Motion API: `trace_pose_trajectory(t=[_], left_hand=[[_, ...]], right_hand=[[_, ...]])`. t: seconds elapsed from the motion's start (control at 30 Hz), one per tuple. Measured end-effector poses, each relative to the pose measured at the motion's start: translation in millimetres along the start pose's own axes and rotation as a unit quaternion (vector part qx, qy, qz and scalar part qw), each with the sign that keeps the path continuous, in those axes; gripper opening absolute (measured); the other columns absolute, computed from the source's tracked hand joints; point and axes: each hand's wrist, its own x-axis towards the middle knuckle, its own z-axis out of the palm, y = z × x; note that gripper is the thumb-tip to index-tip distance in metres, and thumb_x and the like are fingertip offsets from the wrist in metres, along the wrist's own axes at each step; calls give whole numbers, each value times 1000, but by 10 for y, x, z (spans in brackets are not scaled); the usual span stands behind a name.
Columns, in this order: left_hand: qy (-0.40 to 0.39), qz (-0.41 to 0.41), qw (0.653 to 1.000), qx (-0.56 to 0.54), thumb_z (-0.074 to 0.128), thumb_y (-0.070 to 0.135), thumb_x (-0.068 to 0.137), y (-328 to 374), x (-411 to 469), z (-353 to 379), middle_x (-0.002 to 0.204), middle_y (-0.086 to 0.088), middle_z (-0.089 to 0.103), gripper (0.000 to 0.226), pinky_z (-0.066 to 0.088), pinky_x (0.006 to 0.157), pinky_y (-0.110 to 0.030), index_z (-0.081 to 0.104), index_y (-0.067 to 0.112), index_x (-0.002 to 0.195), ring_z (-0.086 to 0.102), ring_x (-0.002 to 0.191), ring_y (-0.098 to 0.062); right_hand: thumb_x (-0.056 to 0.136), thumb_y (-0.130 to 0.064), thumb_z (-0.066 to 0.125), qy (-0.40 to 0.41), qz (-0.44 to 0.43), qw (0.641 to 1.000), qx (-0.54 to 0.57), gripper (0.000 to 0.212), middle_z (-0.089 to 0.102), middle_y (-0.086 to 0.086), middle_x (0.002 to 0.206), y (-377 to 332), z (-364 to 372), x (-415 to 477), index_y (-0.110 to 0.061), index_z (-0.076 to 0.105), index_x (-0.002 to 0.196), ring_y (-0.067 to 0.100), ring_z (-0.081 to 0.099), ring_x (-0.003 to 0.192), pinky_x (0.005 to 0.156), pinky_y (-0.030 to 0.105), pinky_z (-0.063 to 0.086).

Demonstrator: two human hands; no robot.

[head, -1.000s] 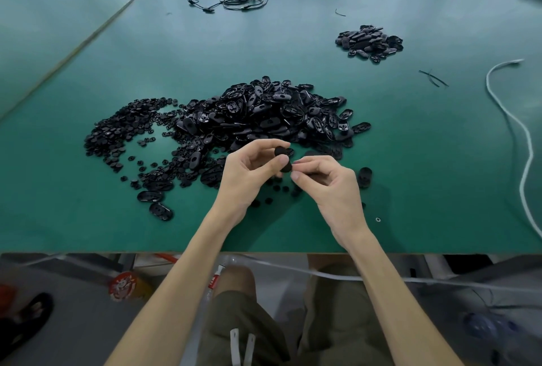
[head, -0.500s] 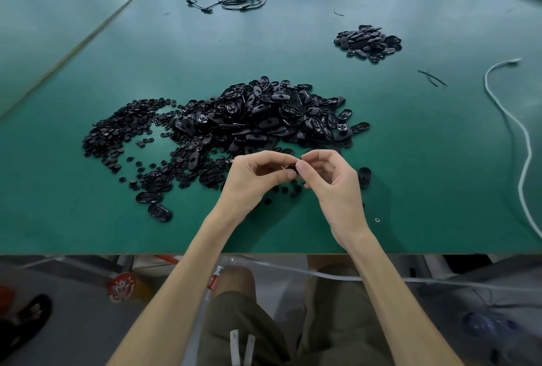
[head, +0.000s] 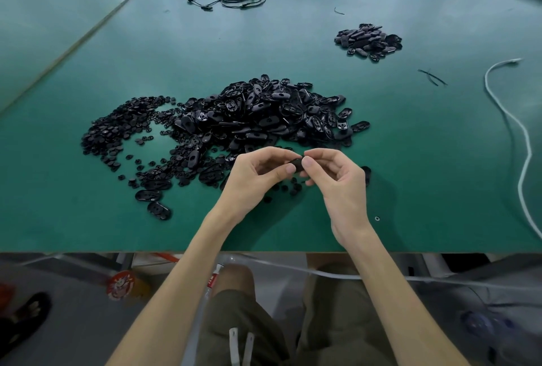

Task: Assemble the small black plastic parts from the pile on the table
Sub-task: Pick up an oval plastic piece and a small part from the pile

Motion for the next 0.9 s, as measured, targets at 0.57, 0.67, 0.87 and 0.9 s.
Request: trace_pose_trajectory(t=[0.57,0.67,0.87,0.9], left_hand=[[0,-6,1000,11,68,-5,95,17,-6,3,107,-4,79,26,59,95,-31,77,13,111,75,102,-23],[4,-5,1000,15,65,-10,94,32,-6,20,104,-2,80,31,57,90,-24,77,16,107,74,95,-13],[21,-2,999,27,63,-13,92,27,-17,24,96,4,80,37,55,81,-18,78,20,100,73,87,-9],[24,-1,999,30,63,-14,91,23,-16,24,95,4,80,38,55,80,-18,78,20,99,73,86,-8]], right_hand=[[92,-7,77,-5,-3,1000,-5,10,80,3,91,-9,19,-17,-12,75,101,18,76,83,71,20,56],[91,-6,77,-5,-2,1000,-6,11,79,4,91,-9,22,-18,-12,75,100,17,76,83,72,19,56],[89,-8,80,-20,-4,1000,-24,11,79,2,90,3,20,-15,-16,75,96,14,75,84,74,19,56],[89,-8,81,-22,-4,999,-27,11,79,1,90,7,19,-13,-16,75,95,14,75,84,74,20,56]])
